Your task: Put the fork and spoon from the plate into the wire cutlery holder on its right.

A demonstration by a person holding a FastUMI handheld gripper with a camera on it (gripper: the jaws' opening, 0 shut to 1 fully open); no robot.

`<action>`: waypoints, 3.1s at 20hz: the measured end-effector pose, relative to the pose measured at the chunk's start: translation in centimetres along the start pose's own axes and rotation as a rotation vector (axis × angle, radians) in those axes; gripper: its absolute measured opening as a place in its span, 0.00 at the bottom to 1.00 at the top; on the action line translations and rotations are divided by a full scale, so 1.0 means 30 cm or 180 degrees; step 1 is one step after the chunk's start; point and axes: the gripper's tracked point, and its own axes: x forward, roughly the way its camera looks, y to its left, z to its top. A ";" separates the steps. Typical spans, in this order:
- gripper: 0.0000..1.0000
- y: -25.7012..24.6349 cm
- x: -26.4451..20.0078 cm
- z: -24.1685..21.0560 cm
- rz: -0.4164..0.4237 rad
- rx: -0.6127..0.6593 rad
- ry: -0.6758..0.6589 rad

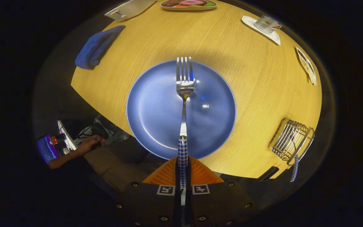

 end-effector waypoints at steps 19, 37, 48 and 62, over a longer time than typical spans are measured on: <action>0.05 -0.407 -0.250 -0.344 -0.0206 0.0362 0.0412; 0.05 -0.628 -0.295 -0.429 -0.0059 0.0819 0.1242; 0.05 -0.725 -0.260 -0.345 -0.0256 0.0764 0.1820; 0.11 -0.790 -0.272 -0.244 -0.0444 0.0618 0.2050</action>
